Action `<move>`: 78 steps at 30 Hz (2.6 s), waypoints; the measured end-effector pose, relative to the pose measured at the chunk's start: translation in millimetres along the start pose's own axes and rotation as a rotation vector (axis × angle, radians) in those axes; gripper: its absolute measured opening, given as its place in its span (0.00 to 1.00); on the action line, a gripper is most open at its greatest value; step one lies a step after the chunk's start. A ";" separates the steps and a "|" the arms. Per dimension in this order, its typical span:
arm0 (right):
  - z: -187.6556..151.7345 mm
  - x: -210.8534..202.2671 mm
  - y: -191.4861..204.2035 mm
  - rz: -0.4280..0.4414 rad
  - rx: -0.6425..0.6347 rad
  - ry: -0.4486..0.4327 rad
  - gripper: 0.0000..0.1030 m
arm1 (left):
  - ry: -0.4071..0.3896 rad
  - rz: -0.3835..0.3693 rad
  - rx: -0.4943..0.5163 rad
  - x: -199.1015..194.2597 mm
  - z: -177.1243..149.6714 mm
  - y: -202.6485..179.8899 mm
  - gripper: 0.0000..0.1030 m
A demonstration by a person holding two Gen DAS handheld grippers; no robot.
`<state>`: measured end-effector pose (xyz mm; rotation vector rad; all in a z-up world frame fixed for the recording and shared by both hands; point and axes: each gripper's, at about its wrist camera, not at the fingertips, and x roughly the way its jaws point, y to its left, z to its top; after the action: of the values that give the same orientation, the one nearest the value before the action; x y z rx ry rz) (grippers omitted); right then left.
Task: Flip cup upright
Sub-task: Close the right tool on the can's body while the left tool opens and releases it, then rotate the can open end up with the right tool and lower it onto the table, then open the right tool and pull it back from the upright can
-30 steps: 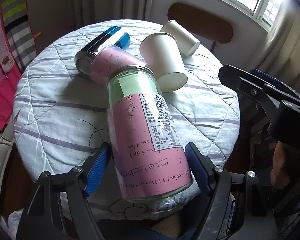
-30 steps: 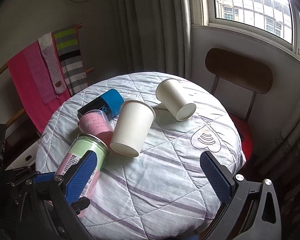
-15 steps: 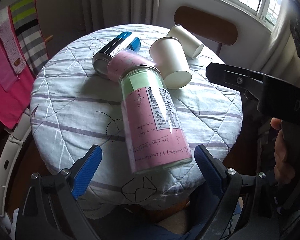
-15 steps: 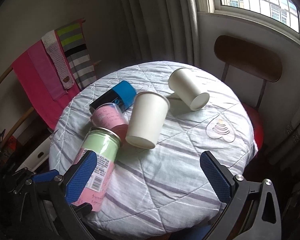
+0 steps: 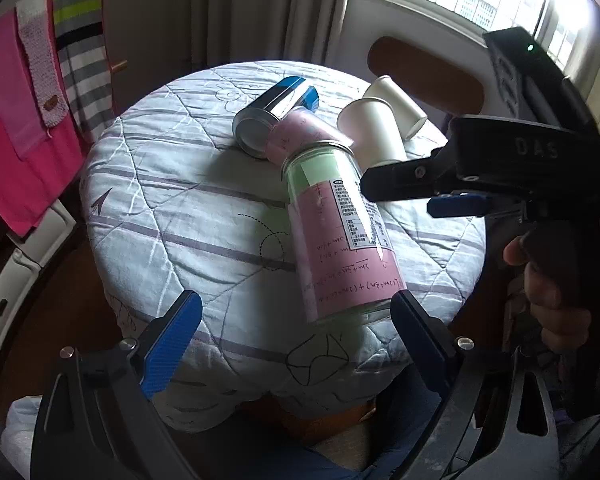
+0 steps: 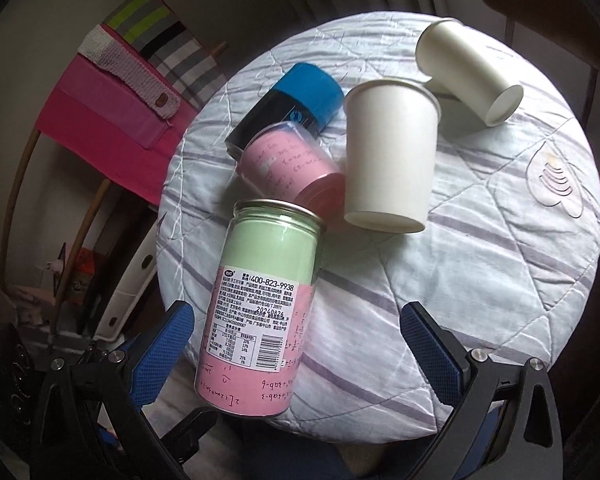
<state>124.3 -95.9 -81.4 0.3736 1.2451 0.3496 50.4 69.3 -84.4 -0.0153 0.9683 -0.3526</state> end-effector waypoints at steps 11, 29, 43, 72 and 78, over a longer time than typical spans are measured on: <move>21.7 37.0 -0.7 0.094 0.082 0.130 0.96 | 0.017 0.031 -0.140 15.4 16.5 58.2 0.94; 22.4 44.3 6.5 0.146 -0.008 0.115 0.71 | 0.102 0.046 -0.161 53.1 18.5 72.8 0.94; 1.2 -16.7 47.8 -0.121 -0.368 -0.384 0.71 | 0.060 0.058 -0.185 48.8 26.1 68.0 0.94; -56.3 -40.0 51.7 -0.146 -0.522 -0.587 0.79 | 0.028 0.123 -0.176 34.3 17.7 46.4 0.95; -67.0 -56.8 46.6 -0.130 -0.519 -0.583 0.79 | -0.007 0.138 -0.144 10.4 13.2 24.9 0.95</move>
<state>41.6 -74.7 -30.5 -0.0580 0.5714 0.4012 73.6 87.8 -89.4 -0.0798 0.9803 -0.1552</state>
